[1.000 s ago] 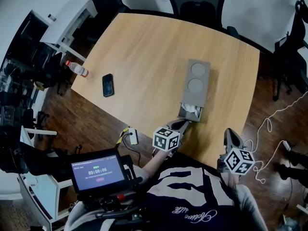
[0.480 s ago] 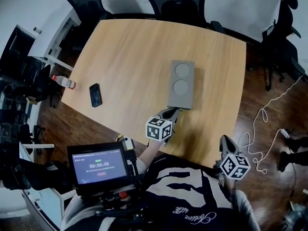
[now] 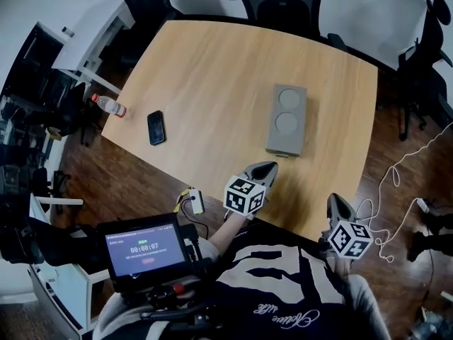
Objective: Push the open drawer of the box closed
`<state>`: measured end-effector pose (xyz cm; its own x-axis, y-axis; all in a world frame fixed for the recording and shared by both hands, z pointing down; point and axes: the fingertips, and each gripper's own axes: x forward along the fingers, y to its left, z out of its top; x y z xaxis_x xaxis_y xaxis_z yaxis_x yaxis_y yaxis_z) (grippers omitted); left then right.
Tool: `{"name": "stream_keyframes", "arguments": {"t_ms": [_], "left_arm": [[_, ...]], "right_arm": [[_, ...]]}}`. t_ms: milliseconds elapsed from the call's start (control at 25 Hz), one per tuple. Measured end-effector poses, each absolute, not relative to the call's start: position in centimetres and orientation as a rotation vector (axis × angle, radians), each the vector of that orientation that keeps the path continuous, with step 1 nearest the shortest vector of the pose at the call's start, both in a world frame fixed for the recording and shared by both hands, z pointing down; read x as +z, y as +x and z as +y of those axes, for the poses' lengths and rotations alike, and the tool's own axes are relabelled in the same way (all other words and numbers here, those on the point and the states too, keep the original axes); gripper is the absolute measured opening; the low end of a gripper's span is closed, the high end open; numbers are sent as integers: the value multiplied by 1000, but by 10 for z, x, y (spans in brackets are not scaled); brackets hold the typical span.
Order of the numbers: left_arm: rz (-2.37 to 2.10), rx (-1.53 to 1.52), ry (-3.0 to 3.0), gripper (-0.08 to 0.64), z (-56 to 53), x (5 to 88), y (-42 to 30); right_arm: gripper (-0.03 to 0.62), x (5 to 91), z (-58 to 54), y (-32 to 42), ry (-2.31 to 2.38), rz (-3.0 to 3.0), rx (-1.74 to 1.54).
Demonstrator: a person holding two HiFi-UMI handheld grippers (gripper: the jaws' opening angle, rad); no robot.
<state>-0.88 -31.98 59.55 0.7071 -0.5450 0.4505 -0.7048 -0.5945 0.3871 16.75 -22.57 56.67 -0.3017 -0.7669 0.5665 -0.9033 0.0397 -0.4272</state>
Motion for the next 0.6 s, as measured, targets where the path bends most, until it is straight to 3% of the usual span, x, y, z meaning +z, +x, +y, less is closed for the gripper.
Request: {"name": "stream_keyframes", "arguments": {"t_ms": [600], "left_arm": [[-885,286,2393,2,-207,558,-76]], "right_arm": [[-2,549,-163,75,1682,-2211,1054]]}}
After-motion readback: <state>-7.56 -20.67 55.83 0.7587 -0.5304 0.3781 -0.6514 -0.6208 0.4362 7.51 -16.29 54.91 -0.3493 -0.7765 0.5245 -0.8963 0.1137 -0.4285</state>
